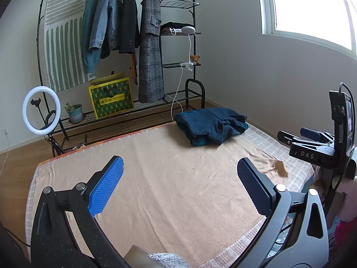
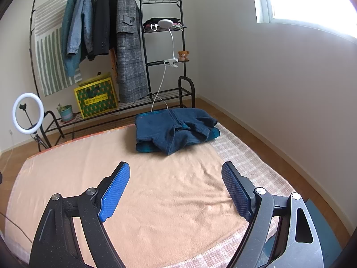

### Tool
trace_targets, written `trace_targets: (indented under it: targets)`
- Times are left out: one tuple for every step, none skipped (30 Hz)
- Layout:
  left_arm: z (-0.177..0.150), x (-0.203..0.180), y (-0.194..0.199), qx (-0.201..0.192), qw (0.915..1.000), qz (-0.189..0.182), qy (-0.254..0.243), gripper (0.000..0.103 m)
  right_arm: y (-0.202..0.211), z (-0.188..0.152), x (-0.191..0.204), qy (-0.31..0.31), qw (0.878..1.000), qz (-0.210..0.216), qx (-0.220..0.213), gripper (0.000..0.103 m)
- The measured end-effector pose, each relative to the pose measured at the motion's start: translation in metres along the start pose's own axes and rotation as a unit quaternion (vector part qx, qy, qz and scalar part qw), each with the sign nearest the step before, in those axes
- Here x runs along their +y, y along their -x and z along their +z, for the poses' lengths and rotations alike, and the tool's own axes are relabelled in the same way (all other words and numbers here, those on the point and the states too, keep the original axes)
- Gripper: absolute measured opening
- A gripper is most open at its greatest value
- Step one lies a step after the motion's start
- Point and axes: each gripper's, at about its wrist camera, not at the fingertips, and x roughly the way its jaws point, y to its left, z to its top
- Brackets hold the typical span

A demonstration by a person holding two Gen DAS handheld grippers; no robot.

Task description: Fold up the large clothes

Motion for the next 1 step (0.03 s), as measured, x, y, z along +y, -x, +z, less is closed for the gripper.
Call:
trace_targets:
  targets:
    - [-0.0005, 0.0003, -0.0011, 0.000, 1.0000, 0.002, 0.001, 0.103, 0.0000, 0.0000, -0.0001, 0.000, 1.000, 0.000, 0.000, 0.084]
